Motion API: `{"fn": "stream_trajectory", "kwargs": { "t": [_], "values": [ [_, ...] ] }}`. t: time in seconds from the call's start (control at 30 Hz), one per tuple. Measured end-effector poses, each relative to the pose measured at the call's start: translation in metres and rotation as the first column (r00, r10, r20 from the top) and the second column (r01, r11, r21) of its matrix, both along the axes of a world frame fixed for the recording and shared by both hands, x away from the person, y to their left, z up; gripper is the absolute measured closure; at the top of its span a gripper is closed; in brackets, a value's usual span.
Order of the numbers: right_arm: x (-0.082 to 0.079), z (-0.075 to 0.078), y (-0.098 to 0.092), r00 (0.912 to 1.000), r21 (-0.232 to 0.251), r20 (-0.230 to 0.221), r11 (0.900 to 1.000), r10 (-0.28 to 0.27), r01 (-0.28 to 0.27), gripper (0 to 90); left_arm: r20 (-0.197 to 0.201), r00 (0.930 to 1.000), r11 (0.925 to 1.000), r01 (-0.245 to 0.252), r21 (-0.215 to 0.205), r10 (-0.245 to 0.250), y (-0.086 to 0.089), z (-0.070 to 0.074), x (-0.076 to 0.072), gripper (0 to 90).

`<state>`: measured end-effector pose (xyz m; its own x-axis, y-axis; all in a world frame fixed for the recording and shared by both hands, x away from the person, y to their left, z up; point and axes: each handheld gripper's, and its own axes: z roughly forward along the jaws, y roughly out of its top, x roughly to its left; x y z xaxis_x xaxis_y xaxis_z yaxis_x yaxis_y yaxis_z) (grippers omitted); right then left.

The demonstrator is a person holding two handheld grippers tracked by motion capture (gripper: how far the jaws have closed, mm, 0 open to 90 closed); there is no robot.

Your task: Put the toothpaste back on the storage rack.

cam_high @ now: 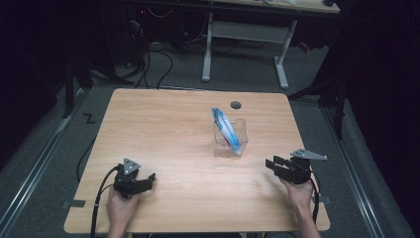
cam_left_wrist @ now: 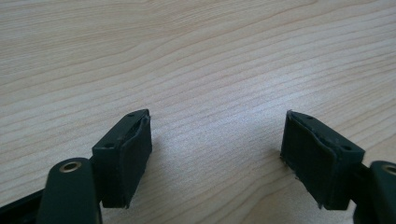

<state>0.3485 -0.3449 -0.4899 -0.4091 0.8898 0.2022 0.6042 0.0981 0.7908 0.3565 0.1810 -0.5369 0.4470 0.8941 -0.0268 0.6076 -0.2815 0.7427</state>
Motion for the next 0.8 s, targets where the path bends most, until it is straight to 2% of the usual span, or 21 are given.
{"fn": "stream_trajectory", "kwargs": {
  "t": [0.3,0.47,0.8],
  "values": [
    [0.005,-0.01,0.012,0.9996,-0.064,-0.014,0.998,0.024,-0.024,53.5,0.0,1.0,1.0,0.0,0.001,0.0,0.0,0.0,0.0,24.9],
    [0.007,-0.014,0.018,0.9994,-0.083,-0.019,0.996,0.028,-0.029,53.4,0.0,1.0,1.0,0.0,0.001,0.0,0.0,0.0,0.0,25.0],
    [0.014,-0.023,0.027,0.9987,-0.14,-0.02,0.989,0.047,-0.049,50.9,0.0,1.0,1.0,0.0,0.001,0.0,0.0,0.0,0.0,24.8]
  ]
}}
